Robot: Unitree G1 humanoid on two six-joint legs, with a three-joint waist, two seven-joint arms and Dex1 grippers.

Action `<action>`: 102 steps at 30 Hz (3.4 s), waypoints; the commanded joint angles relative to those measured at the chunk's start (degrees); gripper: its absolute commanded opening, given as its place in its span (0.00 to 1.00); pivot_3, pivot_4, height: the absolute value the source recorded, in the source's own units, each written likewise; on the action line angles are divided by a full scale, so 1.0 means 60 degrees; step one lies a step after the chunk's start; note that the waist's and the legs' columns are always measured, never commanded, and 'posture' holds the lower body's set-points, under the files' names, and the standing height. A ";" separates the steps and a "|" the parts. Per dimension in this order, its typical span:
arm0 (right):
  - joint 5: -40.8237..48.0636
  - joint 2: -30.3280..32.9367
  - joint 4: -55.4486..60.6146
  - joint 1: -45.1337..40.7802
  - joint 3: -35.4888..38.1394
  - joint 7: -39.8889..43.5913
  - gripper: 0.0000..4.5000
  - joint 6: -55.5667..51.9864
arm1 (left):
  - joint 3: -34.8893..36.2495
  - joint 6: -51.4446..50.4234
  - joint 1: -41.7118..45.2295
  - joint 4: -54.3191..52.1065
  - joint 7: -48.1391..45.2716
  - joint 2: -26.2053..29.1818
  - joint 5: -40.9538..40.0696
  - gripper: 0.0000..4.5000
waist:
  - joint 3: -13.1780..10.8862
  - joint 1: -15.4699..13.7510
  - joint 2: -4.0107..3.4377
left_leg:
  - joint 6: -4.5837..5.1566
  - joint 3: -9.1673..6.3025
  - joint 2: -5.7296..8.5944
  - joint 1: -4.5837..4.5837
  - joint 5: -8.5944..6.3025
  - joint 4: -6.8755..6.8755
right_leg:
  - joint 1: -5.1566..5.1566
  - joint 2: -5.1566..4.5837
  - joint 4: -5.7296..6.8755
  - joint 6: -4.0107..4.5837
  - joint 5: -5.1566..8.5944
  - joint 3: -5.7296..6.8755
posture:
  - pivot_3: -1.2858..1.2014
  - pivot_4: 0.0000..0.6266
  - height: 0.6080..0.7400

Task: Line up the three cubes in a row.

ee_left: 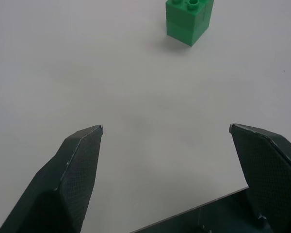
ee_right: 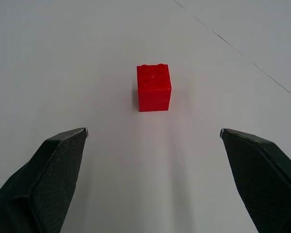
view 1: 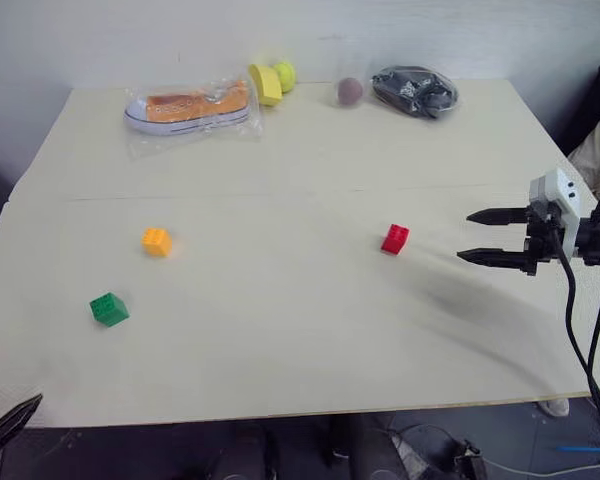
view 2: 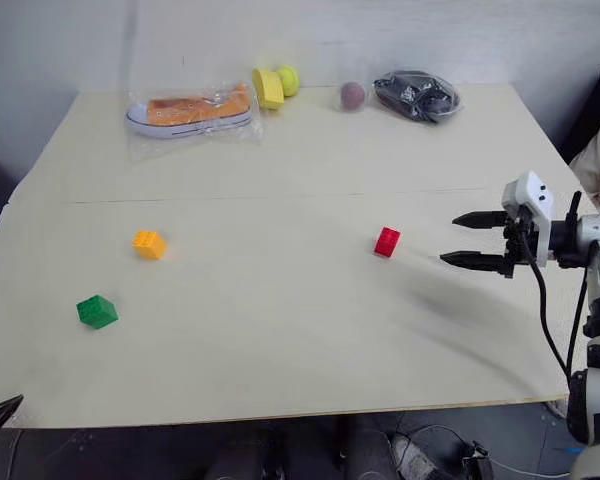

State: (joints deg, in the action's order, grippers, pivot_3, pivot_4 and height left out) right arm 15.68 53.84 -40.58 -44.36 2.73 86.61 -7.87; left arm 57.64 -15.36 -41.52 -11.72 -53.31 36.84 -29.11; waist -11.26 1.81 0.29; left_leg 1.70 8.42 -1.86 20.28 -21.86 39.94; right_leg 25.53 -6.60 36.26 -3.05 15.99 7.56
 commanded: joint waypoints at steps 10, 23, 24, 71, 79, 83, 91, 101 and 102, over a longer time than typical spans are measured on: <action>0.0177 0.0090 0.0615 0.0251 0.0301 -0.0038 1.00 -0.0302 | 0.0152 -0.0388 -0.0142 -0.0515 0.0301 0.0138 0.0023 0.98 | -0.0001 0.0000 -0.0002 | 0.0001 0.0001 0.0001 0.0000 0.0000 0.0002 | -0.0001 0.0001 -0.0002 -0.0001 -0.0001 0.0000 | 0.52 0.24 1.00; -0.0037 -0.0180 0.1208 -0.0177 -0.0066 -0.0216 1.00 -0.0278 | -0.0534 -0.1957 0.1112 -0.1921 0.0059 0.1405 -0.1246 0.98 | -0.0003 -0.0015 -0.0006 | 0.0002 0.0001 0.0002 0.0000 0.0003 0.0008 | -0.0004 0.0001 0.0007 -0.0003 -0.0002 0.0001 | 0.52 0.24 1.00; -0.0119 -0.0272 0.1127 -0.0363 -0.0182 -0.0178 1.00 -0.0256 | -0.0645 -0.2232 0.1293 -0.2185 -0.0013 0.1616 -0.1509 0.98 | -0.0002 -0.0010 -0.0007 | 0.0001 0.0001 0.0002 0.0000 0.0004 0.0014 | -0.0004 0.0001 0.0016 -0.0004 -0.0002 -0.0002 | 0.52 0.24 1.00; -0.0584 -0.1823 0.8291 0.3312 -0.1938 -0.0783 0.33 -0.1822 | -0.8478 -0.3630 0.9594 -0.4073 -0.1541 0.4150 -0.2888 1.00 | -0.0011 -0.0091 -0.0020 | -0.0035 -0.0013 0.0014 0.0000 0.0078 0.0038 | -0.0017 0.0048 0.0066 -0.0004 0.0000 -0.0013 | 0.52 0.24 1.00; -0.0649 -0.1692 0.8648 0.3809 -0.2327 -0.1126 0.33 -0.1574 | -0.8472 -0.3570 0.9666 -0.3974 -0.1629 0.4079 -0.2753 1.00 | -0.0011 -0.0081 -0.0019 | -0.0035 -0.0010 0.0009 0.0000 0.0080 0.0032 | -0.0015 0.0058 0.0060 -0.0002 0.0001 -0.0013 | 0.52 0.24 1.00; -0.0944 -0.1733 0.8345 0.3800 -0.2647 -0.1248 0.49 -0.0957 | -0.8454 -0.3580 0.9676 -0.3958 -0.1591 0.4021 -0.2711 1.00 | -0.0011 -0.0085 -0.0019 | -0.0034 -0.0009 0.0011 -0.0001 0.0081 0.0032 | -0.0015 0.0058 0.0061 -0.0003 0.0001 -0.0014 | 0.52 0.24 1.00; -0.0168 -0.1507 0.8706 0.3466 -0.2204 -0.1126 0.99 -0.1420 | -0.7323 -0.3707 0.8494 -0.3773 -0.0869 0.3924 -0.2263 1.00 | -0.0011 -0.0068 -0.0018 | -0.0032 -0.0010 0.0010 -0.0001 0.0082 0.0031 | -0.0015 0.0056 0.0060 -0.0002 0.0001 -0.0015 | 0.52 0.24 1.00; 0.2627 -0.1112 0.9065 0.2261 -0.0869 -0.0580 0.99 -0.3722 | -0.3412 -0.1969 0.5039 -0.0109 -0.2225 0.4541 0.0145 1.00 | -0.0010 -0.0114 -0.0014 | -0.0035 -0.0018 -0.0002 0.0000 0.0082 0.0022 | -0.0011 0.0053 0.0047 0.0009 0.0007 0.0008 | 0.52 0.24 1.00; 0.2729 -0.1060 0.9091 0.2249 -0.0867 -0.0488 0.99 -0.3769 | -0.3470 -0.1507 0.5097 0.0706 -0.2491 0.4798 0.0461 1.00 | -0.0010 -0.0142 -0.0013 | -0.0033 -0.0018 0.0005 0.0000 0.0081 0.0022 | -0.0011 0.0045 0.0046 0.0009 0.0007 0.0011 | 0.52 0.24 1.00</action>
State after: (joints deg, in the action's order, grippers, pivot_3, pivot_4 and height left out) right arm 29.87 46.44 12.23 -30.59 -3.94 82.61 -29.76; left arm 35.12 -28.44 -11.43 -11.59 -65.93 63.73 -28.92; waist -11.32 0.96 0.21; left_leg 1.50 8.31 -1.82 20.28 -21.37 40.07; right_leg 25.46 -6.35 36.52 -3.00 16.04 7.63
